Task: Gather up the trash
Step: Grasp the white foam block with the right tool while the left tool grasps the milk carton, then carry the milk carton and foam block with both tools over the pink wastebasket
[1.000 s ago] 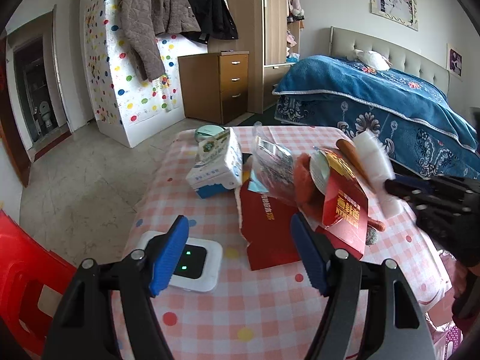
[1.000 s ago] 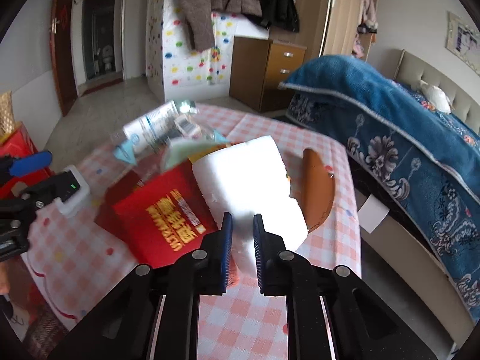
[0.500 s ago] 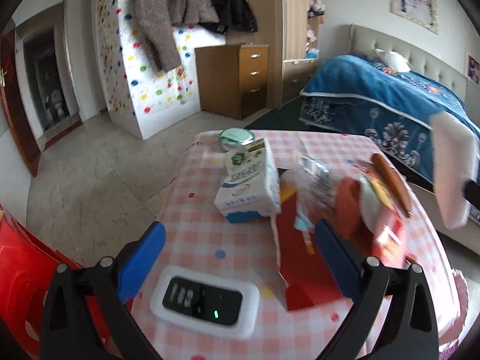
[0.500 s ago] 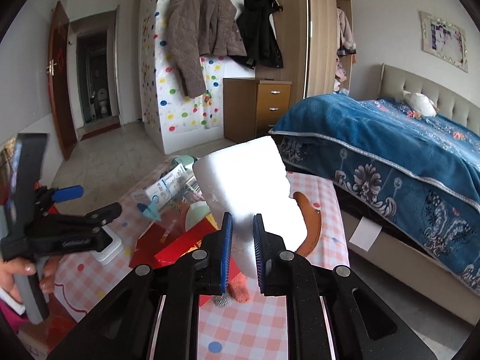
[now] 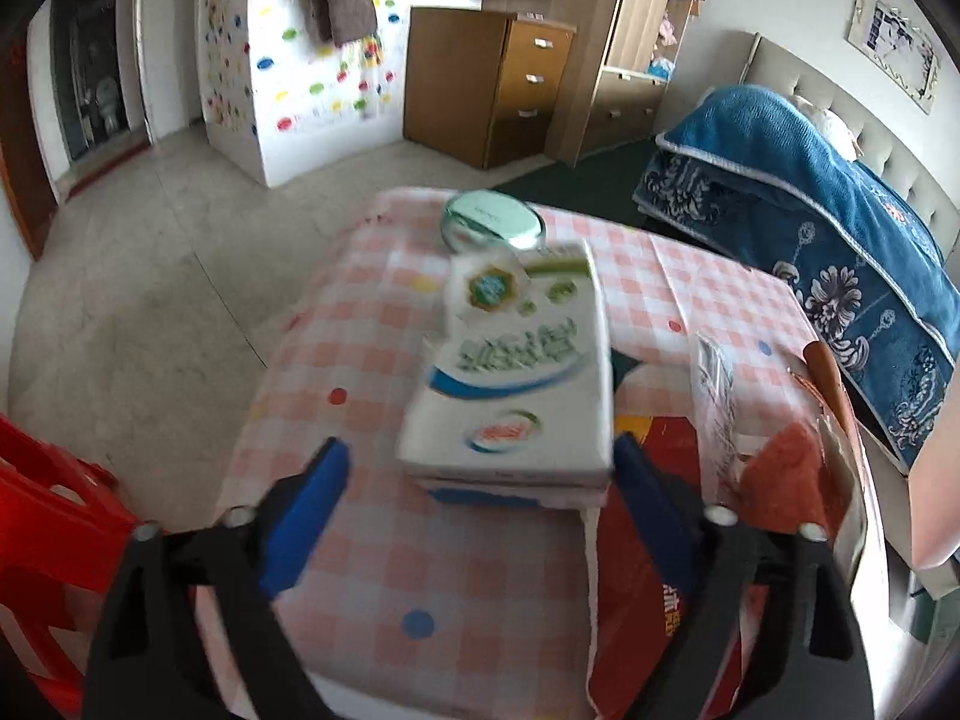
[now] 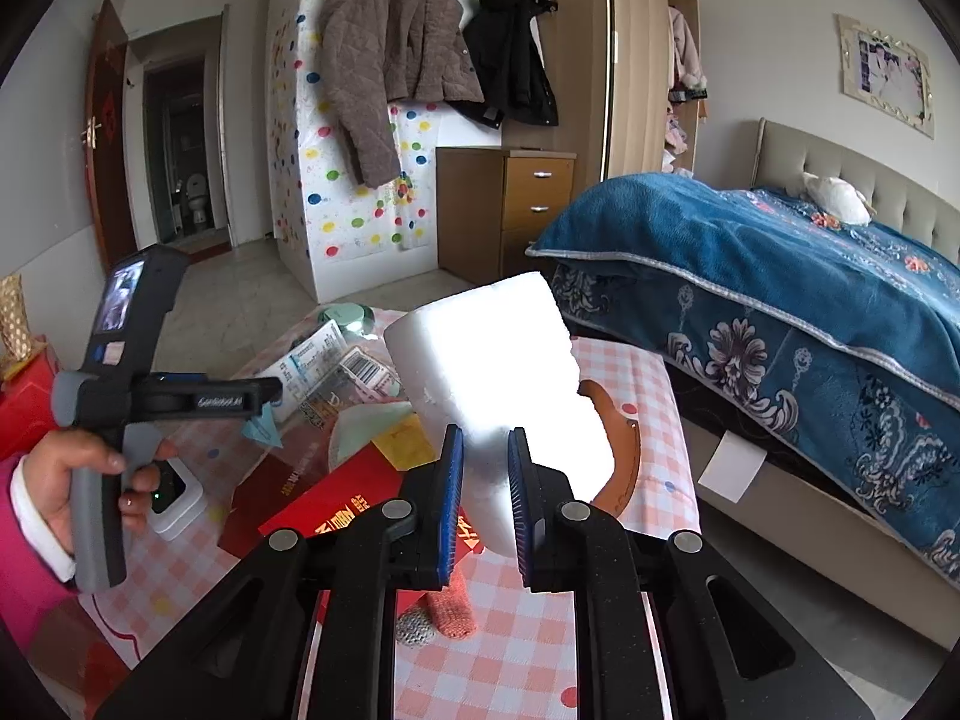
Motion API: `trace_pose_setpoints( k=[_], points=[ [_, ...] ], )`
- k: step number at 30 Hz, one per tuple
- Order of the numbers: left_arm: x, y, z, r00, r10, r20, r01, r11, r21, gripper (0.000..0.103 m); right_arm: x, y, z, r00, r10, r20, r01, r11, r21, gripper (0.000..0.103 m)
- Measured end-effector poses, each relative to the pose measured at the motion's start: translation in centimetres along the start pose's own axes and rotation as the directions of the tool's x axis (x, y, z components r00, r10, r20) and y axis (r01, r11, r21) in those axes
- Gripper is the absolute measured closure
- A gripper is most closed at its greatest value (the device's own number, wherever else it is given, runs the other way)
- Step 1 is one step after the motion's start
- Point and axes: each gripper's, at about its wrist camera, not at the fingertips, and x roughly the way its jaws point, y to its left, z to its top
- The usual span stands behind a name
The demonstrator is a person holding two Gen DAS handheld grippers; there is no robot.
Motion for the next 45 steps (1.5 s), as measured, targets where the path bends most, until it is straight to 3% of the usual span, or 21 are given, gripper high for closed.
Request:
trace_pose_setpoints(
  k=[5, 12, 20, 31, 40, 45],
  points=[
    [-0.9, 0.0, -0.8, 0.999, -0.01, 0.047, 0.01, 1.0, 0.004, 0.036, -0.8, -0.1, -0.4, 1.0, -0.003, -0.004, 0.003, 1.0, 0.009, 0.088],
    [-8.5, -0.4, -4.0, 0.979, -0.018, 0.202, 0.012, 0.999, 0.035, 0.037, -3.8, 0.2, -1.2, 1.0, 0.002, 0.017, -0.002, 0.999, 0.034, 0.088],
    [-16.1, -3.5, -10.3, 0.959, -0.074, 0.274, 0.036, 0.99, 0.138, 0.037, -7.4, 0.3, -3.6, 1.0, 0.022, 0.005, -0.023, 0.995, 0.098, 0.088],
    [-19.5, -10.1, -17.3, 0.947, -0.193, 0.257, 0.11, 0.946, 0.305, 0.037, -11.8, -1.2, -8.6, 0.998, 0.002, -0.056, 0.009, 0.981, 0.194, 0.088],
    [-18.5, -15.9, -21.4, 0.942, -0.293, 0.162, 0.202, 0.883, 0.425, 0.036, -15.8, -4.8, -12.0, 0.995, -0.076, -0.071, 0.092, 0.957, 0.274, 0.087],
    [-17.8, -20.0, -22.9, 0.931, -0.349, 0.104, 0.257, 0.834, 0.489, 0.036, -18.4, -7.7, -14.1, 0.986, -0.146, -0.084, 0.165, 0.933, 0.32, 0.087]
  ],
)
